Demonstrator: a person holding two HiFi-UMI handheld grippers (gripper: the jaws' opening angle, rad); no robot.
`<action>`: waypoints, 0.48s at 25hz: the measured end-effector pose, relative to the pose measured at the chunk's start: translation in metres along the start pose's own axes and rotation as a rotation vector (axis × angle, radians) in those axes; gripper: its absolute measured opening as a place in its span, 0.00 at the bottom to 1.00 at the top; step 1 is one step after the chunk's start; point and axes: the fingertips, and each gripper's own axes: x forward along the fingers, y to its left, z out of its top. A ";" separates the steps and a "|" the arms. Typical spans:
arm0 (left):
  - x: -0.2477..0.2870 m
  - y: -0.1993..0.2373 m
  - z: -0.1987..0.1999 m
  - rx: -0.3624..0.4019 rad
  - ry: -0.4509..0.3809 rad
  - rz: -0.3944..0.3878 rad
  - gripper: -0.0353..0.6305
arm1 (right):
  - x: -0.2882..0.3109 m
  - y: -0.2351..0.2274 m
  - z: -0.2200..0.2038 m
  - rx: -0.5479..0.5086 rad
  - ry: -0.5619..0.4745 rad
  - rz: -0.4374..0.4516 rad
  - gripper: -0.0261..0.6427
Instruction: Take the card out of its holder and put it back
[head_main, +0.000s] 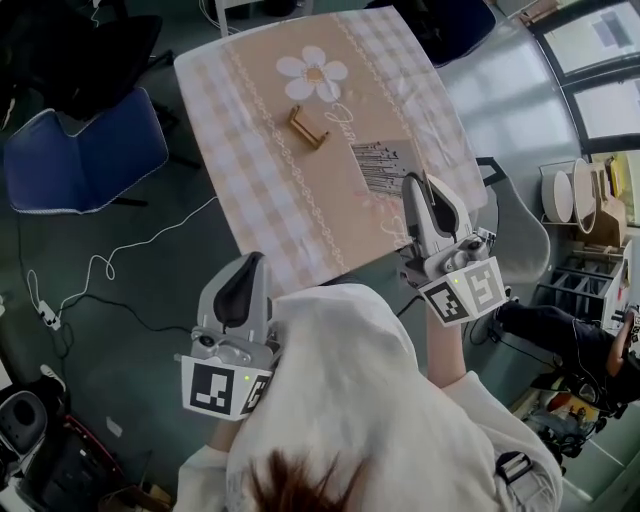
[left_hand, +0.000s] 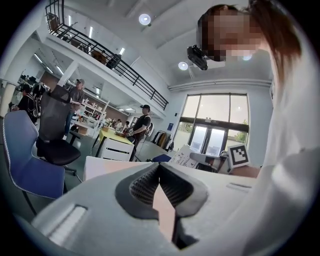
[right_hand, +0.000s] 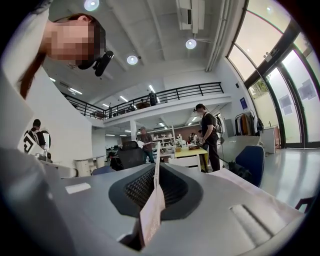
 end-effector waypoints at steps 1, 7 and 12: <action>-0.002 0.002 0.000 -0.005 0.000 0.008 0.05 | 0.008 -0.001 0.002 -0.002 -0.006 0.005 0.07; -0.011 0.024 0.008 -0.090 -0.048 0.120 0.05 | 0.049 -0.002 0.005 -0.011 -0.007 0.045 0.07; -0.019 0.041 0.002 -0.079 -0.025 0.164 0.05 | 0.074 -0.004 -0.003 0.004 0.011 0.050 0.07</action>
